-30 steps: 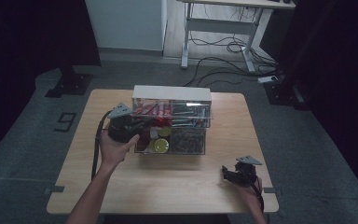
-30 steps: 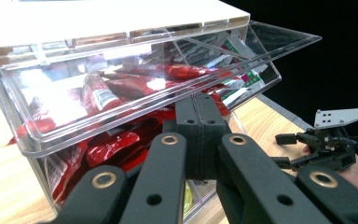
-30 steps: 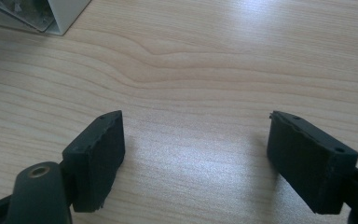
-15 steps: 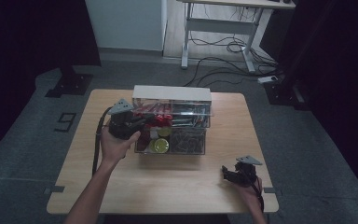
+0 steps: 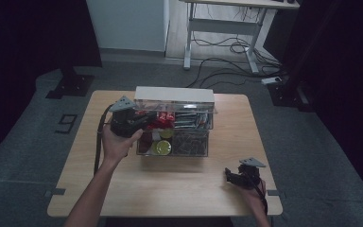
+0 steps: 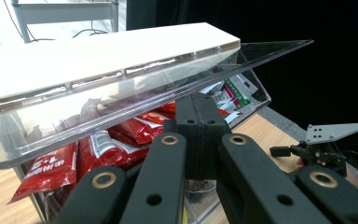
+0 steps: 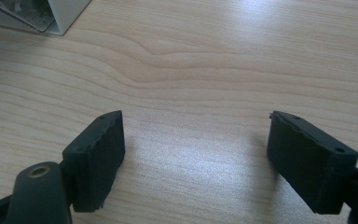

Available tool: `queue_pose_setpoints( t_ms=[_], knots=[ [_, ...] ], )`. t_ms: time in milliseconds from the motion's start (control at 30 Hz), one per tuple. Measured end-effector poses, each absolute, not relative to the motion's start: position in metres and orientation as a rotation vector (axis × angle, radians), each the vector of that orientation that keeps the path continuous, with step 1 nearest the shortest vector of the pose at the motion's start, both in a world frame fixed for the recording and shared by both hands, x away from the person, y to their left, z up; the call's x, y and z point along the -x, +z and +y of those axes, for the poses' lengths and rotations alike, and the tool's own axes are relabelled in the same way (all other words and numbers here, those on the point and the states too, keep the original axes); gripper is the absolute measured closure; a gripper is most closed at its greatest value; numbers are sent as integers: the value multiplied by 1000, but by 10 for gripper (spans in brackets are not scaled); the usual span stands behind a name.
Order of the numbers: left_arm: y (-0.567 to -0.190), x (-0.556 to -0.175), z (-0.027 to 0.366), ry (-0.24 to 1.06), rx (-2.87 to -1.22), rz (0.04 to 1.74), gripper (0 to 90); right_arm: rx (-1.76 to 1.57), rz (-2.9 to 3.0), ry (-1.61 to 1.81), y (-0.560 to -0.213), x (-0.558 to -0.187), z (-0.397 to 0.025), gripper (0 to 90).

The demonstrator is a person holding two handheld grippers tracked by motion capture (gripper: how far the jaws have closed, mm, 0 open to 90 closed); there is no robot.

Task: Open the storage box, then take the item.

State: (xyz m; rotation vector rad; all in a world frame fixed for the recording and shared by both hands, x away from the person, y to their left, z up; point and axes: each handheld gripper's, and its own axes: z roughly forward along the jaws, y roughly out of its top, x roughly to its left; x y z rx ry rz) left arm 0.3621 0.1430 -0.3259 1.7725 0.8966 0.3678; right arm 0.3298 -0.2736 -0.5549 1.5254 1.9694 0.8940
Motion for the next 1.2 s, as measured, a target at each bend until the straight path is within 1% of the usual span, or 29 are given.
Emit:
queue_pose_setpoints(
  t_ms=[633,1033,1167,1200],
  knots=[
    [-314,-368,141,372,-1769,897,900,-1523,1970,895,-555,-330,-274,193],
    [-313,-369,140,369,-1771,896,900,-1523,1968,895,-555,-330,-274,200],
    [-313,-370,140,369,-1776,891,900,-1521,1962,900,-554,-330,-275,278],
    [-312,-370,140,369,-1777,890,900,-1528,1958,903,-553,-330,-276,282]
  ],
)
